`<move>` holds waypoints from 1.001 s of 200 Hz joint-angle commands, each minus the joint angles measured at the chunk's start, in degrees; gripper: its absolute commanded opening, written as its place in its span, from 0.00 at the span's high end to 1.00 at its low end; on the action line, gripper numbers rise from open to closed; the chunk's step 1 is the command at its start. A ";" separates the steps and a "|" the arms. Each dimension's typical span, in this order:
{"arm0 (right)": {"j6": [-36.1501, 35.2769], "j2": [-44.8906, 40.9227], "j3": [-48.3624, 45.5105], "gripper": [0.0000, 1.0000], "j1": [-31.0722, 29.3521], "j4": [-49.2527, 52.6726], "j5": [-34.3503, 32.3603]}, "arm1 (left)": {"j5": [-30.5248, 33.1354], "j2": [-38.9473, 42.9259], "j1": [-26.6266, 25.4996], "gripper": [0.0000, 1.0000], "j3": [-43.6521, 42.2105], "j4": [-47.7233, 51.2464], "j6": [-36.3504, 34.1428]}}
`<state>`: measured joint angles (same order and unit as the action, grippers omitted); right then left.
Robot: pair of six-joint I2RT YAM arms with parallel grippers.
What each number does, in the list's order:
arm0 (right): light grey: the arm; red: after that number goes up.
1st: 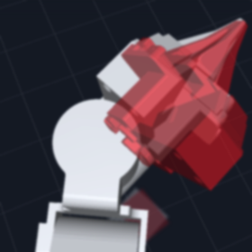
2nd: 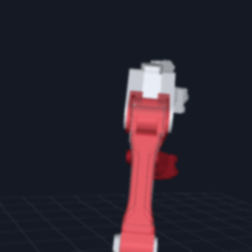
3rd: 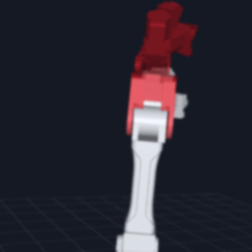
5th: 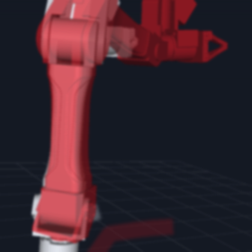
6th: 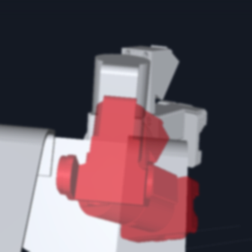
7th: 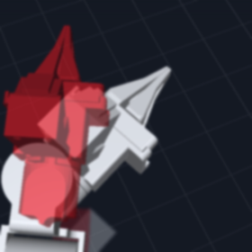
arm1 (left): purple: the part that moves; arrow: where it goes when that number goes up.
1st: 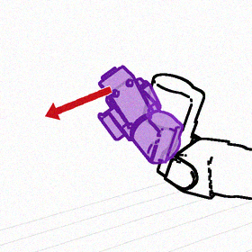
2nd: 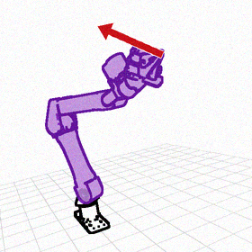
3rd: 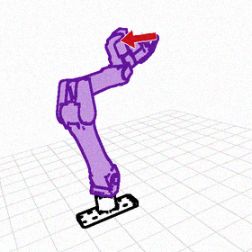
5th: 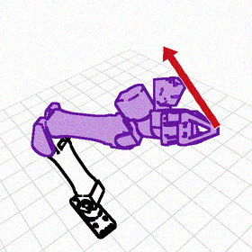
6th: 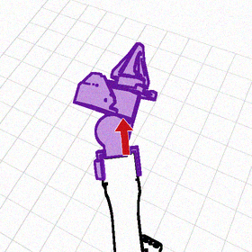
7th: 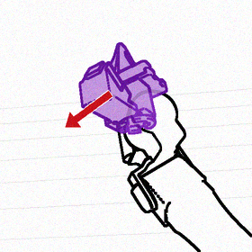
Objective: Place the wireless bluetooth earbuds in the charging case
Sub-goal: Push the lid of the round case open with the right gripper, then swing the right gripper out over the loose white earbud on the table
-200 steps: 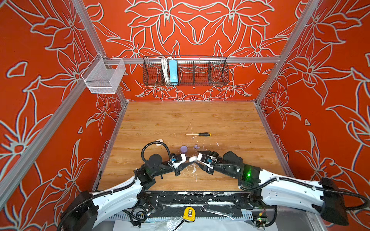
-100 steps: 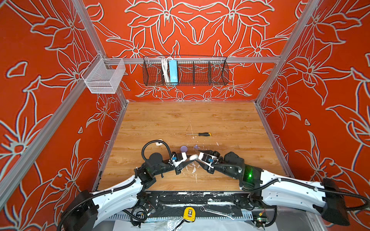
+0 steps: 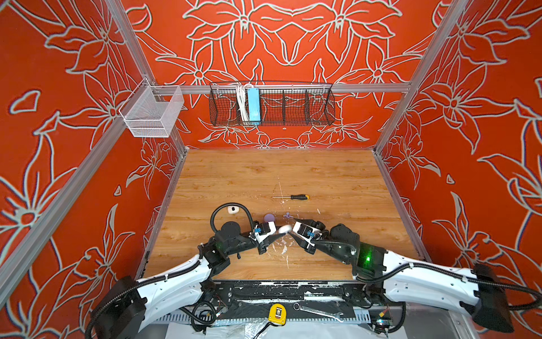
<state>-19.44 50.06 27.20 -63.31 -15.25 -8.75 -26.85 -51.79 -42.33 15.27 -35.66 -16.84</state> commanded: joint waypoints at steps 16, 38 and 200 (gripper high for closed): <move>1.14 -0.59 -0.53 0.49 1.69 -5.62 -7.24 | -7.10 -2.12 -1.49 1.00 2.84 4.65 -2.02; 1.64 -0.74 -0.57 0.49 2.07 -5.54 -9.42 | -7.39 -2.41 -1.53 1.00 2.87 4.75 -2.32; 15.43 -0.05 1.30 0.41 7.45 -0.70 -28.24 | 1.47 -3.86 4.49 1.00 -5.93 -15.45 10.79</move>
<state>-11.16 50.43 26.52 -58.26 -19.81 -27.86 -27.68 -54.74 -41.80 11.57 -40.10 -13.17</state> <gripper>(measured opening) 0.585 0.211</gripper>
